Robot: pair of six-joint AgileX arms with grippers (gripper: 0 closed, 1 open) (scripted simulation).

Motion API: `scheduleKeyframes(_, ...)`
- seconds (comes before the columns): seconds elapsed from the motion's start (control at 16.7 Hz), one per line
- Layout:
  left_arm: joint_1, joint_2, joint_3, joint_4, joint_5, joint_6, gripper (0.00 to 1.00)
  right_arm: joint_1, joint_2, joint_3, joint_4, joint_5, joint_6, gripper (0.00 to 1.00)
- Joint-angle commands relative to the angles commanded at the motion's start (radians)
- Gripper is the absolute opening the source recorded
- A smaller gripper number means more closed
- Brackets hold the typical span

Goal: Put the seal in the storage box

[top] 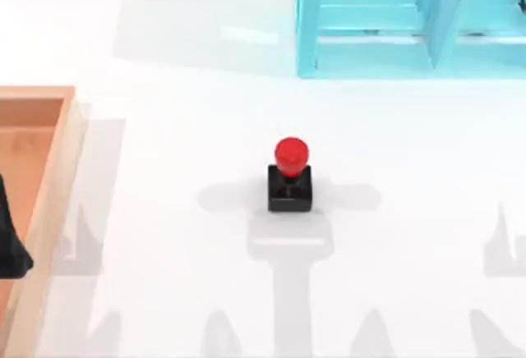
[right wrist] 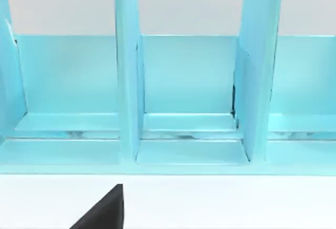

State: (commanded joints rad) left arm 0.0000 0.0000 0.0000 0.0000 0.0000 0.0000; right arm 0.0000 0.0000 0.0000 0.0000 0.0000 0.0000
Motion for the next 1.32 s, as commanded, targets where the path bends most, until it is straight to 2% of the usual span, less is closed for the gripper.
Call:
scheduleKeyframes(0.3, -0.023, 0.047, 0.049, -0.042, 0.002, -0.006, 1.0, 0.0, 0.0, 0.0, 0.0, 0.0, 0.0, 1.0)
scheduleKeyframes(0.54, -0.105, 0.239, 0.26, -0.198, 0.007, -0.038, 1.0, 0.0, 0.0, 0.0, 0.0, 0.0, 0.0, 1.0)
scheduleKeyframes(0.9, -0.278, 0.715, 0.808, -0.552, 0.016, -0.132, 1.0, 0.0, 0.0, 0.0, 0.0, 0.0, 0.0, 1.0)
scheduleKeyframes(1.32, -0.496, 1.374, 1.542, -1.033, 0.025, -0.281, 1.0, 0.0, 0.0, 0.0, 0.0, 0.0, 0.0, 1.0)
